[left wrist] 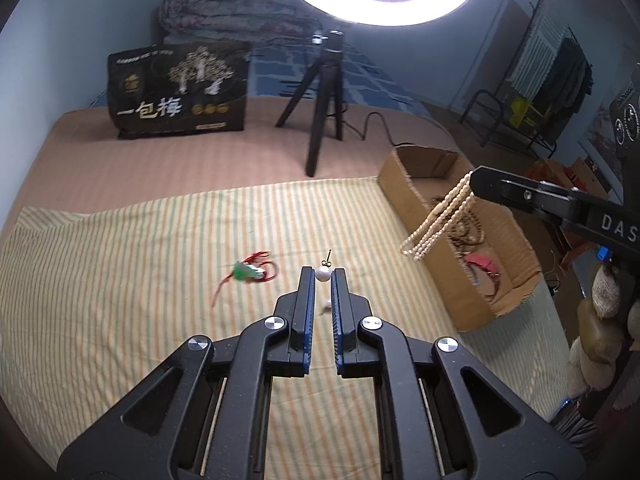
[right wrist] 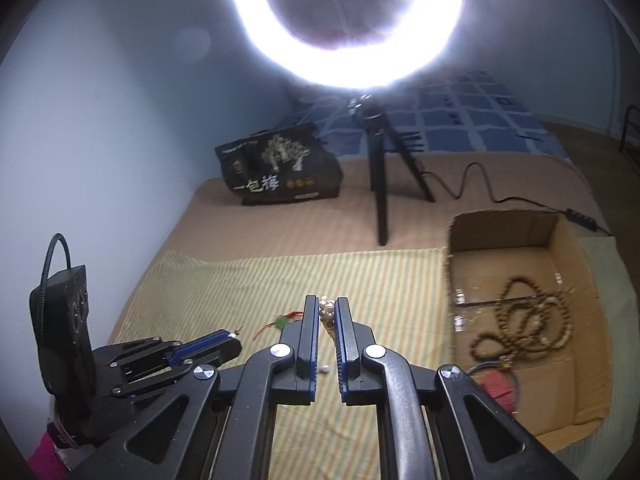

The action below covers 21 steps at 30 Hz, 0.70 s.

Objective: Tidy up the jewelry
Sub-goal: 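Lift the pearl with left tool while right tool carries the pearl necklace to the box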

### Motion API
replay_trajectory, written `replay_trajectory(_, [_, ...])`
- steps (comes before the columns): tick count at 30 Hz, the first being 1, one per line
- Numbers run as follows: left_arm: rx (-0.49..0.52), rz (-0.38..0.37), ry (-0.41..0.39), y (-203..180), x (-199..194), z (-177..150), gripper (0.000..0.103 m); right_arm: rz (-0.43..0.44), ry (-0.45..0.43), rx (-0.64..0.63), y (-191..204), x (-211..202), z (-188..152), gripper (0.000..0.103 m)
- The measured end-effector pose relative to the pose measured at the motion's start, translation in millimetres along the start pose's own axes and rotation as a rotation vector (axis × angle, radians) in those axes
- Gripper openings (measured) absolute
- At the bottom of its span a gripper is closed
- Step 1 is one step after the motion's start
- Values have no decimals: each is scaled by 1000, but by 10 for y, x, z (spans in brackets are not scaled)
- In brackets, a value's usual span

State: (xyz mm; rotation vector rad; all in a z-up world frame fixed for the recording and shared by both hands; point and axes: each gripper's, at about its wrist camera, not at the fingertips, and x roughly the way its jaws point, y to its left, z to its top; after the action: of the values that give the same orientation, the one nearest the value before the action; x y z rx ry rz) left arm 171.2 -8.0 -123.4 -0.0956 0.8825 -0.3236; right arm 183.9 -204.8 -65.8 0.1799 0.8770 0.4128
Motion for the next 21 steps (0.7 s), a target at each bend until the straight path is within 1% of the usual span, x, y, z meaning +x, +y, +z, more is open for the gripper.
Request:
replay_trajectory(2, [12,-10,-3,-99,7,14,6,-10,-12,4,-85,-72,11,5])
replay_trajectory(11, [55,-63,-11,-515,74,103,6,-116,-59,10,-509,-345,42,5])
replay_trajectory(21, [103,-111,9,-1008,268,150,6,-183,-63,67,-992,-475,54,5])
